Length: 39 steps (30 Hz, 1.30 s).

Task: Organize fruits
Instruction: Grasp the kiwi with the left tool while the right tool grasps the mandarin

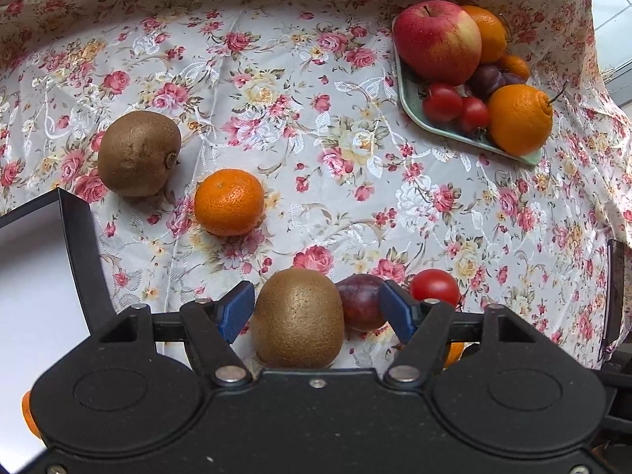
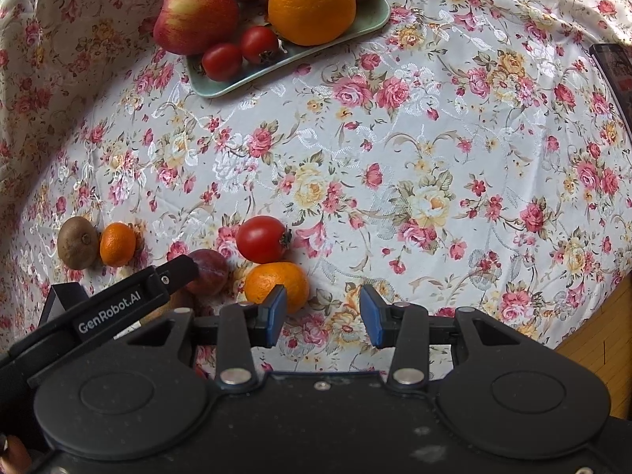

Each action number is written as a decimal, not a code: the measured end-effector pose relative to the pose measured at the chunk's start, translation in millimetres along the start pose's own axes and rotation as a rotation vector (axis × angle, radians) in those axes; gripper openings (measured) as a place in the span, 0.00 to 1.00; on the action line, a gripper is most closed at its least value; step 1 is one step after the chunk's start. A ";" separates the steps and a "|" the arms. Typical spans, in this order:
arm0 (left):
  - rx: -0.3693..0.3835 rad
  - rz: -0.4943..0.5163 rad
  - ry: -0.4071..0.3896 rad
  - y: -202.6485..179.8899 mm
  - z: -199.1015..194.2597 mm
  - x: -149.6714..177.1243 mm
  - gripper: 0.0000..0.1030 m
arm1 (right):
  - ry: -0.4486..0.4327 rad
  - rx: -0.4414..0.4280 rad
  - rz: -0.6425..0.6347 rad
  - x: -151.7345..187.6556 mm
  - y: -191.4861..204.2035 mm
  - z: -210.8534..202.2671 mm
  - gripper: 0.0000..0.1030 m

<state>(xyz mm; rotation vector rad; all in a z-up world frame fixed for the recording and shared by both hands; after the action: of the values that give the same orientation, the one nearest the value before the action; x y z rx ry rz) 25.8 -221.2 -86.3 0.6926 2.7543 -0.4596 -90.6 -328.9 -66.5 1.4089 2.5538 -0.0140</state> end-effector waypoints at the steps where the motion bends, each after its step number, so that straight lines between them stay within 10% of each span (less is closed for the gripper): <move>1: -0.002 0.007 -0.003 -0.9 -0.4 0.5 0.70 | 0.001 0.004 -0.001 0.0 -0.2 1.0 0.43; 39: -0.062 -0.026 -0.104 23.8 -34.0 -6.9 0.55 | -0.021 -0.021 0.022 -5.7 11.4 6.7 0.43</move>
<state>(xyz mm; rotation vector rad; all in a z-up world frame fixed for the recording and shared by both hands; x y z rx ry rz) 37.5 -191.8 -58.6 0.6010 2.6710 -0.4021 -76.9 -328.3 -70.7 1.4221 2.5136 0.0009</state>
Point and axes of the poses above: each gripper's, at about its wrist camera, not at the fingertips, and z roughly the way its jaws point, y to its left, x to its underside, the point moved 4 cm from there along z, roughly the way its jaws point, and after that the axes turned 10 degrees about -y, right-handed, at the moved point
